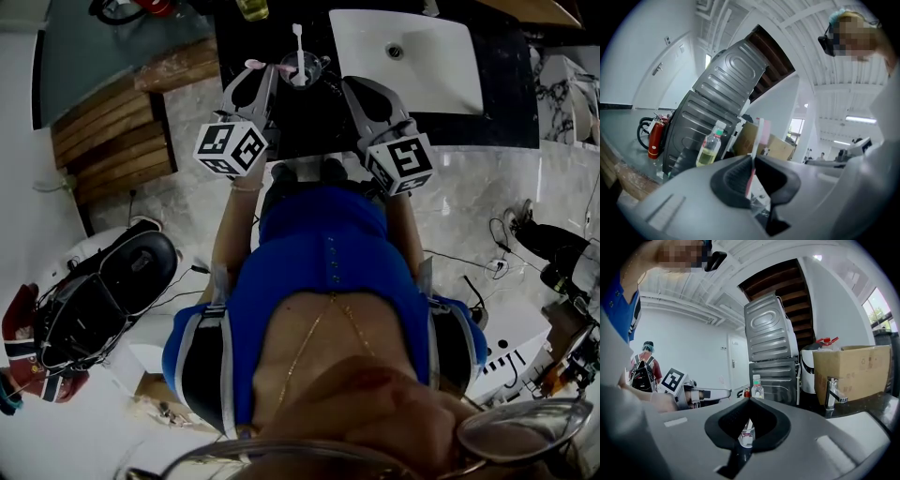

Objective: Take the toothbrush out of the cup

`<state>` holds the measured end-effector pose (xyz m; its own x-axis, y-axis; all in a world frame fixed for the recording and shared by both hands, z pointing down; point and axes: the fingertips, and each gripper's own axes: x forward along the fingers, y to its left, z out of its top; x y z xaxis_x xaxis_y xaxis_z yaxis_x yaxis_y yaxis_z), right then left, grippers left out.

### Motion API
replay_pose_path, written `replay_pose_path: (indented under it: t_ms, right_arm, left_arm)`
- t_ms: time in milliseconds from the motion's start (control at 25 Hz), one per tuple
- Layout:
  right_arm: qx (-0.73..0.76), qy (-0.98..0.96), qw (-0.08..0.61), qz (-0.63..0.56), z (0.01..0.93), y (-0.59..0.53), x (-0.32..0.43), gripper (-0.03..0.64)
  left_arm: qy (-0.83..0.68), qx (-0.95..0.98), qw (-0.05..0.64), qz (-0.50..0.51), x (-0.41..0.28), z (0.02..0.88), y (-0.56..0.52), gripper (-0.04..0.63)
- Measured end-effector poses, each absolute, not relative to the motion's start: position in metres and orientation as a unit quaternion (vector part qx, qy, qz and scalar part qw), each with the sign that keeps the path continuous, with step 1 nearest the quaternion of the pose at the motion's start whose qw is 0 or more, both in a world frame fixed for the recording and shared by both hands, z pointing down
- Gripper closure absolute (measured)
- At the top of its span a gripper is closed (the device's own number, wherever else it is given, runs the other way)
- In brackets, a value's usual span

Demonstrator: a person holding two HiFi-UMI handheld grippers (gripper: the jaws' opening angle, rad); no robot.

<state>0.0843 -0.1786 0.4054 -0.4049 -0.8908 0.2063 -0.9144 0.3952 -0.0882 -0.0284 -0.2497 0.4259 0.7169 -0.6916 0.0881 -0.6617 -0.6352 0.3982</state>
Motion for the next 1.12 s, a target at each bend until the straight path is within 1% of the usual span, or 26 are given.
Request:
replay_pose_path:
  t_ms: [400,560,840,1120]
  right_arm:
    - [0.528,-0.843,0.058,0.086,0.402,-0.175,0.081,0.615]
    - [0.521,-0.847,0.058,0.086,0.402,-0.178,0.075,0.615]
    - [0.511,-0.853,0.068,0.085,0.406,-0.19,0.065,0.615]
    - [0.52,-0.842,0.077,0.119,0.422,-0.221,0.062,0.614]
  left_arm:
    - [-0.398,0.899,0.166,-0.074,-0.057,0.376,-0.235,0.568]
    - [-0.408,0.894,0.164,-0.083,-0.074,0.366,-0.229,0.568]
    - [-0.43,0.89,0.137,-0.062,-0.096,0.364,-0.216,0.568]
    - [-0.44,0.884,0.151,-0.051,-0.11,0.377,-0.206,0.569]
